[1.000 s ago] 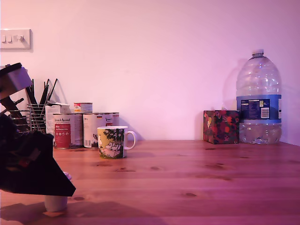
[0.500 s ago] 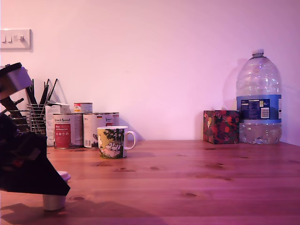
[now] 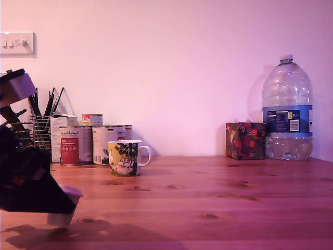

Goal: Pick up the coffee capsules from the table one by one and drop them inside the nearest coffee cup

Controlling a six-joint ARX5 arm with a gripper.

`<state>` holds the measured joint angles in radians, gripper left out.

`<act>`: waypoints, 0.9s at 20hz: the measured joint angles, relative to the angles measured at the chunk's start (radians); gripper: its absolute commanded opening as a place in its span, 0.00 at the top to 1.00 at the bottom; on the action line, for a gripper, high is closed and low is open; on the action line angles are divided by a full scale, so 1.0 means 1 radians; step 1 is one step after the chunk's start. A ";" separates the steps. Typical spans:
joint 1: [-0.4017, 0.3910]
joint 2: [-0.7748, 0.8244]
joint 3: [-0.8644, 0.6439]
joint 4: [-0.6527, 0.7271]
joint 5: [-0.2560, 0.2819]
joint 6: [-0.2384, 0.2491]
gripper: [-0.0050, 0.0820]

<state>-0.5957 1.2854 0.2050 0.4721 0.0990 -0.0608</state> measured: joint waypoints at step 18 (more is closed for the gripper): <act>0.095 0.000 0.016 0.326 -0.038 0.012 0.71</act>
<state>-0.5011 1.2854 0.2207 0.7979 0.0608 -0.0490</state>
